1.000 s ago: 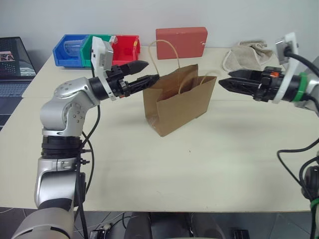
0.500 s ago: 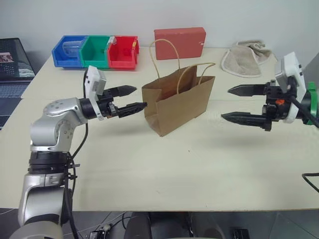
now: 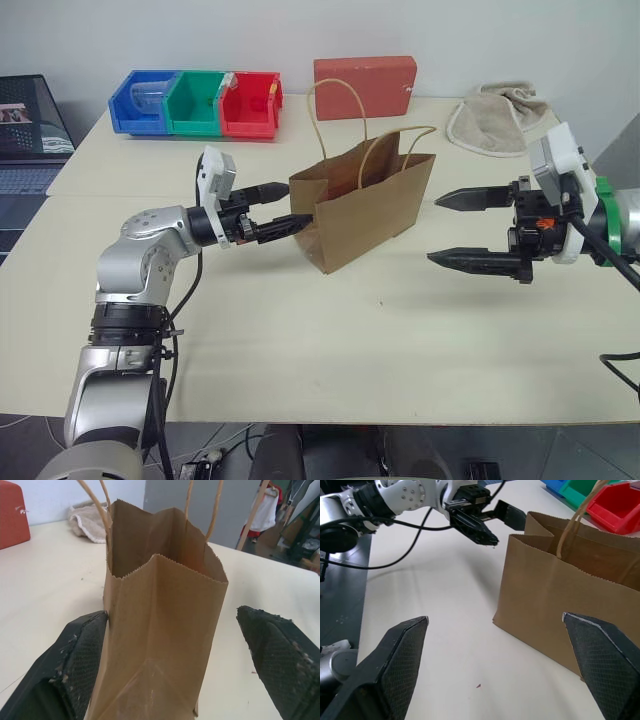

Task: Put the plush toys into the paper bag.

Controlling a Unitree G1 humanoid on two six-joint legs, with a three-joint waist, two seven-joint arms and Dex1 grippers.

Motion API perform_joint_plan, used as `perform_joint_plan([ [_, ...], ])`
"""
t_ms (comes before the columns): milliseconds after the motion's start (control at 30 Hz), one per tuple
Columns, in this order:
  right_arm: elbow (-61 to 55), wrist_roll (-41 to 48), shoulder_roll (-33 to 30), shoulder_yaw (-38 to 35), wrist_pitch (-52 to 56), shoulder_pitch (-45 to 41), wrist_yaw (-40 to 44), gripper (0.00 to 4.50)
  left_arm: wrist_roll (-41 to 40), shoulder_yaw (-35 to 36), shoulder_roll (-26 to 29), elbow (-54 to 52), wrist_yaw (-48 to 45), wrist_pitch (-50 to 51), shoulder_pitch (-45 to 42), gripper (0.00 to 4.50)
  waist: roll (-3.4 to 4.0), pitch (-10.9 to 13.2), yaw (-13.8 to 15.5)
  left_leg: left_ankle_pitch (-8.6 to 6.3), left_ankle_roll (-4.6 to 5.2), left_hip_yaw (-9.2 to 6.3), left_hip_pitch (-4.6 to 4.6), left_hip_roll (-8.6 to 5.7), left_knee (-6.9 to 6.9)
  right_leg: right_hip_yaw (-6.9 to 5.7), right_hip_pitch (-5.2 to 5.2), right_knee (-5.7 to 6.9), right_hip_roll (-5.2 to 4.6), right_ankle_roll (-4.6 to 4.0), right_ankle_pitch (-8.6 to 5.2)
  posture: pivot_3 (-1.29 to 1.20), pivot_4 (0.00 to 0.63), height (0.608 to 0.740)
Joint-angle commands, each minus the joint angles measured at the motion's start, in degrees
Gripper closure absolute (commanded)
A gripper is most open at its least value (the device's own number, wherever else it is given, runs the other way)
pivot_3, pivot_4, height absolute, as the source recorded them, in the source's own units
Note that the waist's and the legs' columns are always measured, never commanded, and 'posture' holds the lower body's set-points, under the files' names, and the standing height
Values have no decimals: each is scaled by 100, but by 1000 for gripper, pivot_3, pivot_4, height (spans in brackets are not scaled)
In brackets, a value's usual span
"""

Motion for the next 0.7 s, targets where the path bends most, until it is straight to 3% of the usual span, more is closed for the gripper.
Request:
perform_joint_plan([
  [33, -223, 179, -109, -134, 15, 5, 2, 0, 27, -73, -1, -177, -91, -57, -76, 72, 0, 0, 0, 0, 0, 0, 0, 0, 0, 0, 0, 0, 0, 0, 0, 0, 150, 740],
  [267, -309, 239, -132, -128, -9, 113, -48, 0, 113, -174, 62, -473, -64, -92, 73, 72, 0, 0, 1, 0, 0, -1, 0, 0, -1, -1, 0, 0, 0, 0, 0, 0, 150, 740],
  [700, -398, -198, 23, 186, -519, 242, -206, 0, 742, -403, -718, -498, 874, -808, 224, 72, -1, 0, 21, 0, 0, 0, 1, -1, 2, 1, 2, 0, 0, 0, 0, 0, 150, 740],
])
